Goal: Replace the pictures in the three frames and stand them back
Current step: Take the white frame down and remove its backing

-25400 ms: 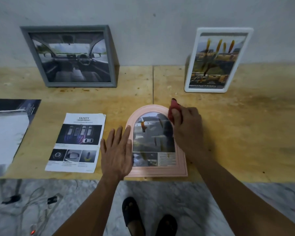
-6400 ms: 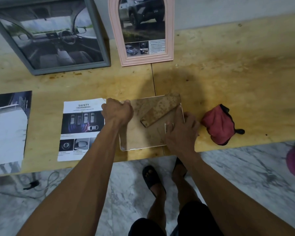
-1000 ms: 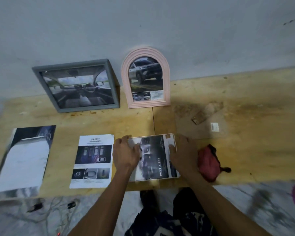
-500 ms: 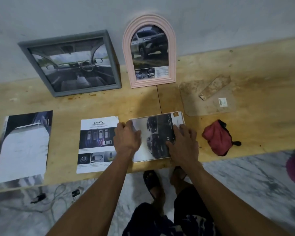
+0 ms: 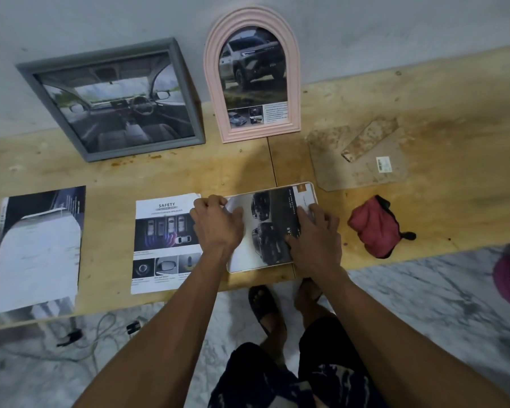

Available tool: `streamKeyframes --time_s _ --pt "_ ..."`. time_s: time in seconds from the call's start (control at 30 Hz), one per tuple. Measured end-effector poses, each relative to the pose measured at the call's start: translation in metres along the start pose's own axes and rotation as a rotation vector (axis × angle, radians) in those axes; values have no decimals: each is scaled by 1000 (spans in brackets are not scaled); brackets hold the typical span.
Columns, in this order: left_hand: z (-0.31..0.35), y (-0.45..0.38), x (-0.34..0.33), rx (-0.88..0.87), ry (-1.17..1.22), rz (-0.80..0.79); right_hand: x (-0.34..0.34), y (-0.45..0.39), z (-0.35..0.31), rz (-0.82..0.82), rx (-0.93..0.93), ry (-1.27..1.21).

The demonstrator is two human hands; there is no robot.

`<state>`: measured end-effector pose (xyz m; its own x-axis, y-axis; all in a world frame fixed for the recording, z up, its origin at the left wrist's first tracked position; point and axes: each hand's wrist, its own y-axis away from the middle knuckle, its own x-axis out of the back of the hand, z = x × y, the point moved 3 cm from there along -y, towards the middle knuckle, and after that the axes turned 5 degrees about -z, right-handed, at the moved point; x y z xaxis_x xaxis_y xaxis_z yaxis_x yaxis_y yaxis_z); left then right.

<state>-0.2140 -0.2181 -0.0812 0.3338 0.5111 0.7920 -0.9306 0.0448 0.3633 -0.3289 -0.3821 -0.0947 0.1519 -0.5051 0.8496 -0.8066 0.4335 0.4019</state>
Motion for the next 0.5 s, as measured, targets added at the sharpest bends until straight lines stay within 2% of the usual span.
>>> streamKeyframes --time_s 0.13,0.23,0.33,0.5 --pt "-1 8 4 -8 165 41 2 0 0 1 12 16" --pt "-7 15 3 103 320 14 4 0 -1 6 19 18" --pt "-17 21 -3 159 263 -53 5 1 -1 -1 18 15" --pt "-12 24 -4 113 204 -94 10 1 -4 -10 22 -7"
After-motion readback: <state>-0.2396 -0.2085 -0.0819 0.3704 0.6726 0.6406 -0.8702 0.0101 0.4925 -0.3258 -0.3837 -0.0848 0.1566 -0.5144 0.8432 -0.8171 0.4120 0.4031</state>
